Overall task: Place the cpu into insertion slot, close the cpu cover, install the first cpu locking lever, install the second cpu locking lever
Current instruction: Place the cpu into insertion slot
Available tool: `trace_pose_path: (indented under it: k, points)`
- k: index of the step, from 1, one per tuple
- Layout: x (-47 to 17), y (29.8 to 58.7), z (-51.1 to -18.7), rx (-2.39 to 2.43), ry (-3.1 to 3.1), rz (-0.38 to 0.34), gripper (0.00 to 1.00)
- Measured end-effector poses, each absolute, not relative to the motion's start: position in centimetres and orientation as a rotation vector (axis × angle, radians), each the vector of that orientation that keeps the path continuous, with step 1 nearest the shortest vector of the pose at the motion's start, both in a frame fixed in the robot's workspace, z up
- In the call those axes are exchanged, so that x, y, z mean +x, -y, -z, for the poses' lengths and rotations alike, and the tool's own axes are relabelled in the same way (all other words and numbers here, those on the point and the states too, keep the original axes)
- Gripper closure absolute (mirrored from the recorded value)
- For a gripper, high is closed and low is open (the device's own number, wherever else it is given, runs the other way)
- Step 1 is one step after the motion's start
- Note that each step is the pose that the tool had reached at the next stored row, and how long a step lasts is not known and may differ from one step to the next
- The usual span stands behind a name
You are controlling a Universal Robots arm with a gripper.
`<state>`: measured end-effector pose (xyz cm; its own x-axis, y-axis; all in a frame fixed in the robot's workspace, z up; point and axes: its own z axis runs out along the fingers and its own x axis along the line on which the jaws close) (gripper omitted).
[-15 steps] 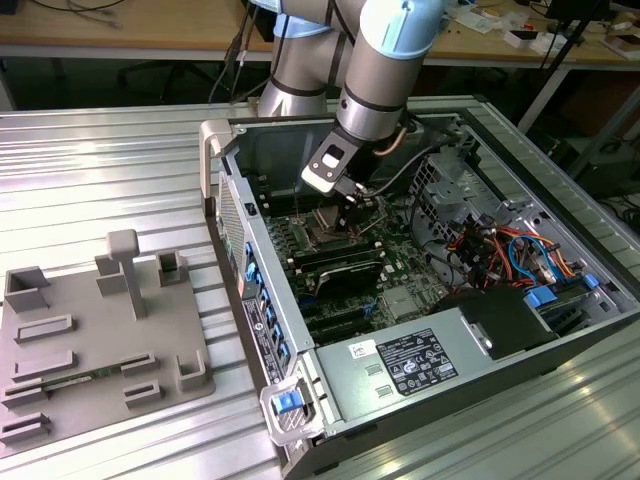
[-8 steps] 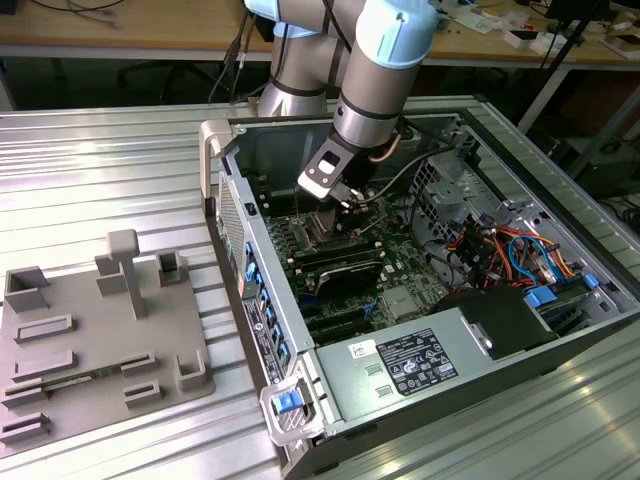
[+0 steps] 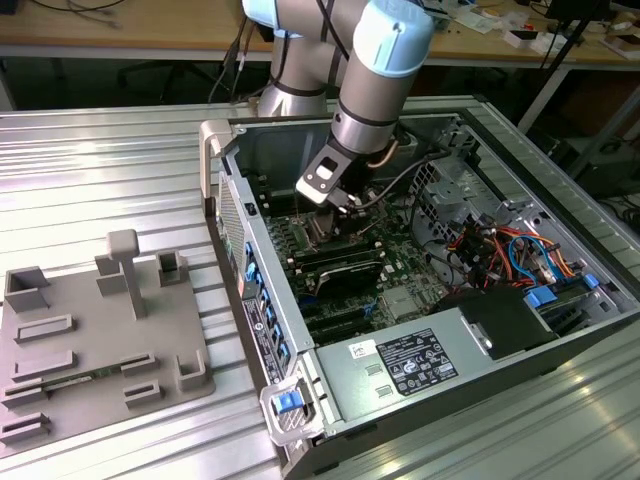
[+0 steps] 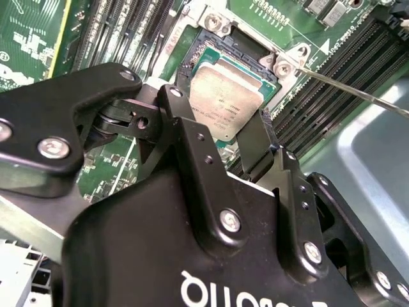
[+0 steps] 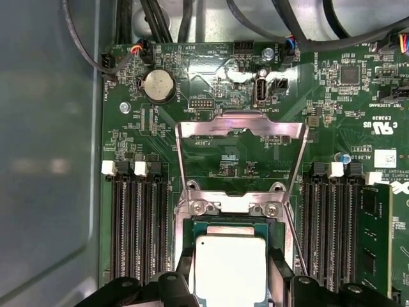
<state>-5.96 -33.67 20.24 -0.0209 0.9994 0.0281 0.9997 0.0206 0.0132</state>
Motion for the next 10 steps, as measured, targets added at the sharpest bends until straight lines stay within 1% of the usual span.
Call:
trace_pose_path:
  k: [10]
  points:
    - [-6.05,33.78,-20.11,-2.215,2.211,0.047,0.45]
